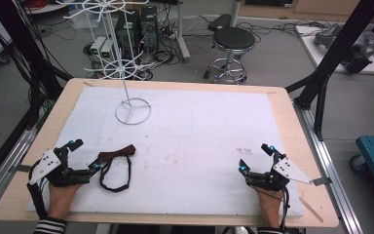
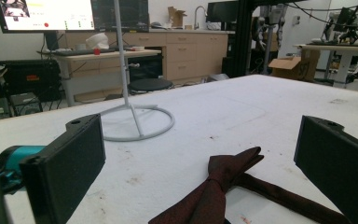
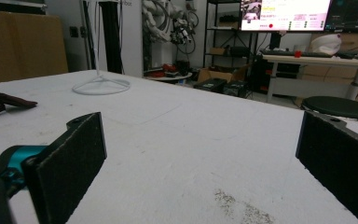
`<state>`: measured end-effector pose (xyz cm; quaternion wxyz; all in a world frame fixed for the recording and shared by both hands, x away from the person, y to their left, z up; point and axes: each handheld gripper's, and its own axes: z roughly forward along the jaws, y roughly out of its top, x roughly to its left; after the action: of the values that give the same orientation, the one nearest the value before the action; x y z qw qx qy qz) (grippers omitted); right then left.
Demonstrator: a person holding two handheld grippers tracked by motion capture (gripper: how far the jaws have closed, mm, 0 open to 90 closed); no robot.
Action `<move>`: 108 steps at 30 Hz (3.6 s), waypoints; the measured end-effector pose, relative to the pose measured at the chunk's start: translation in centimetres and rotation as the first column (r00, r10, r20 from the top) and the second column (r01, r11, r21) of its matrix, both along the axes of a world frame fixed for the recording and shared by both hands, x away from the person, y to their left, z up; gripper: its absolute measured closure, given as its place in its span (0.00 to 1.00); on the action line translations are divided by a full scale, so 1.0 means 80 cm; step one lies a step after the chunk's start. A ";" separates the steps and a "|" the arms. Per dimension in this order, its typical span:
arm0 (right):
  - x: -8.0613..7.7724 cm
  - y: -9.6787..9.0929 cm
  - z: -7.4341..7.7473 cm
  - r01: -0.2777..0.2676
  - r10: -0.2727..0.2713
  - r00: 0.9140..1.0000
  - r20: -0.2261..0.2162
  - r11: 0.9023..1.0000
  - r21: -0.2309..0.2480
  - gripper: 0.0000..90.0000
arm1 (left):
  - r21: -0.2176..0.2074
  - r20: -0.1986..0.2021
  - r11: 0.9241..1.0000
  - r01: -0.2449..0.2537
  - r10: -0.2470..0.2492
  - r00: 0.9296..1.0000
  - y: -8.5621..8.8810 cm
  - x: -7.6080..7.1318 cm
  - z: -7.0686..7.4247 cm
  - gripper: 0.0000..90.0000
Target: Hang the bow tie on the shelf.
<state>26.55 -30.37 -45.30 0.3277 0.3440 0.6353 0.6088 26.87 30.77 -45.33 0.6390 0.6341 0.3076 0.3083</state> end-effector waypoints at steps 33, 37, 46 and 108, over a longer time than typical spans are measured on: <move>0.000 0.001 0.000 -0.003 0.003 1.000 0.013 1.000 -0.012 0.01 | 0.132 -0.080 0.987 0.096 -0.086 0.993 0.004 0.010 0.044 0.03; 0.000 0.001 0.000 -0.002 0.002 1.000 0.005 1.000 -0.005 0.01 | 0.191 -0.134 0.970 0.151 -0.127 0.983 -0.001 0.016 0.056 0.03; 0.000 0.000 0.000 -0.001 0.001 1.000 0.011 1.000 -0.006 0.01 | 0.288 -0.230 0.926 0.244 -0.180 0.956 -0.013 0.033 0.070 0.03; -0.001 0.000 0.000 0.000 0.000 1.000 0.010 1.000 -0.001 0.01 | 0.628 -0.651 0.529 0.570 -0.043 0.758 -0.098 0.117 0.057 0.63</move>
<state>26.49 -30.38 -45.30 0.3311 0.3410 0.6338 0.6102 36.20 22.91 -40.79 0.2089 0.9564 0.1852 0.0862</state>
